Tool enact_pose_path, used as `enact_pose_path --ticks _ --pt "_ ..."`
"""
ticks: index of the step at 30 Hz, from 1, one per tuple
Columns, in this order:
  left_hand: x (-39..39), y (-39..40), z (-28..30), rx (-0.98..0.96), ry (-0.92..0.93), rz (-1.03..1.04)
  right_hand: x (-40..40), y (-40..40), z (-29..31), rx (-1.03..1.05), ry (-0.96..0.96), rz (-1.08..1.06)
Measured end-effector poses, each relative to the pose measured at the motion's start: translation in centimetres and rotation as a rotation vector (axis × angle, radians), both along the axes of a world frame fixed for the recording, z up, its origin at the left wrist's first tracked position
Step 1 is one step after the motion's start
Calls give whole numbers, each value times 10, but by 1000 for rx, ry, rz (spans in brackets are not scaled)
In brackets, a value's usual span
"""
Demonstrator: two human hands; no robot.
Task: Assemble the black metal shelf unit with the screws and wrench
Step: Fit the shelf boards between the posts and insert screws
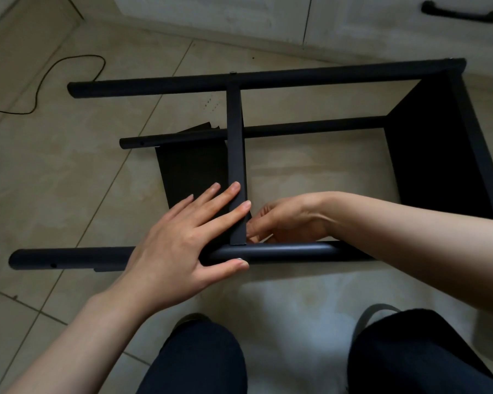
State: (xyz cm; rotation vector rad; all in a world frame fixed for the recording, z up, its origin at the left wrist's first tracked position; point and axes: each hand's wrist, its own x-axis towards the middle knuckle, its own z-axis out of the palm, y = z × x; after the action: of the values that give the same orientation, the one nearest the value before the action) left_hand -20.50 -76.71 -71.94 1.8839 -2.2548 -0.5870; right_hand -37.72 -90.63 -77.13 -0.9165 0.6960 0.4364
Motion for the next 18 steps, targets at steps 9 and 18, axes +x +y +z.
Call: enact_pose_path --ticks 9,18 --pt "0 0 -1 -8 6 -1 0 -7 3 2 -30 41" --pt "1 -1 -2 -14 5 -3 3 -3 2 21 3 40"
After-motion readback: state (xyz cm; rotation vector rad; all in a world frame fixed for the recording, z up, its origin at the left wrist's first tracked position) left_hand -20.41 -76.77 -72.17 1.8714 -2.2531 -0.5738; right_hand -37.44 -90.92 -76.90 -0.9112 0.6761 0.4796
